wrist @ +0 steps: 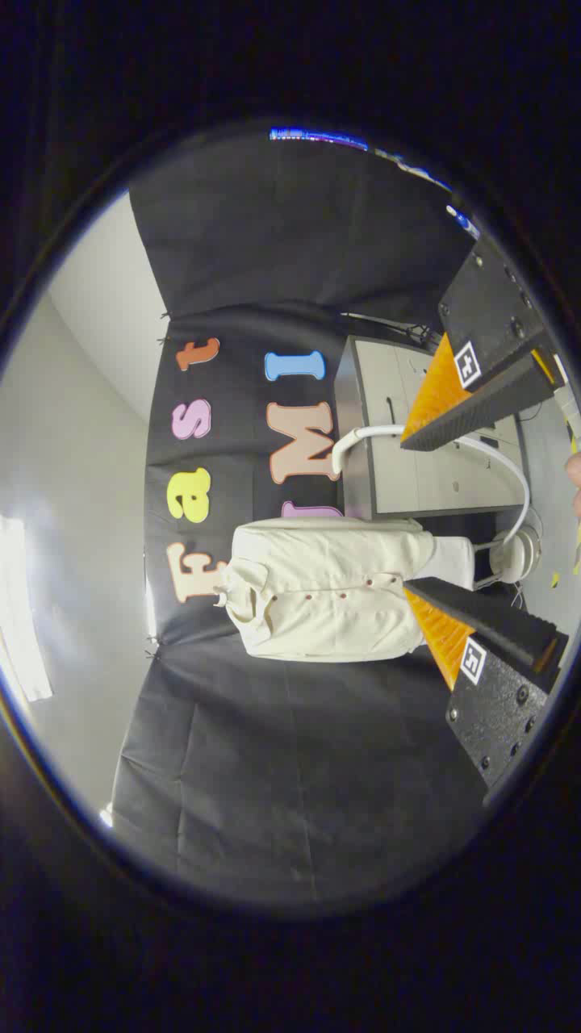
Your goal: Iron the clothes twice with a garment steamer, once on the left side and once on the right side.
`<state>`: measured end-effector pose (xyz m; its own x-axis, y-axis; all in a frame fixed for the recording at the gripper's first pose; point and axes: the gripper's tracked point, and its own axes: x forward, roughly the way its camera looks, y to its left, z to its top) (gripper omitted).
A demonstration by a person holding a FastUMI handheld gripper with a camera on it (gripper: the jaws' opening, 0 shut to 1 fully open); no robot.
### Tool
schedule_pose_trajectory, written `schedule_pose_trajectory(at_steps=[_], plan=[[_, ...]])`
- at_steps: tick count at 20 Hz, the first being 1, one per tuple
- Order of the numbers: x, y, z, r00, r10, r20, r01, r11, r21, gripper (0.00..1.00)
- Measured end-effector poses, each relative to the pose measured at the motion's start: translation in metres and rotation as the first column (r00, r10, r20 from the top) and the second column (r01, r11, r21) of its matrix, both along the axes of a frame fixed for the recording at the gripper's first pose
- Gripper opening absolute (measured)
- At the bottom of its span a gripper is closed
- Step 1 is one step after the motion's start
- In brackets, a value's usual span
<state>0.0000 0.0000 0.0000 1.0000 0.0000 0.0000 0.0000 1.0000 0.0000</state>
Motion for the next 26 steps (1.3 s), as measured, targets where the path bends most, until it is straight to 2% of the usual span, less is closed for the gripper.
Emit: schedule_pose_trajectory(at_steps=[11,26], plan=[[0.000,-0.027,0.008,1.000,-0.027,0.013,0.027,0.999,-0.029,0.96],[0.018,-0.079,0.009,1.000,-0.008,0.015,0.008,1.000,-0.016,0.96]])
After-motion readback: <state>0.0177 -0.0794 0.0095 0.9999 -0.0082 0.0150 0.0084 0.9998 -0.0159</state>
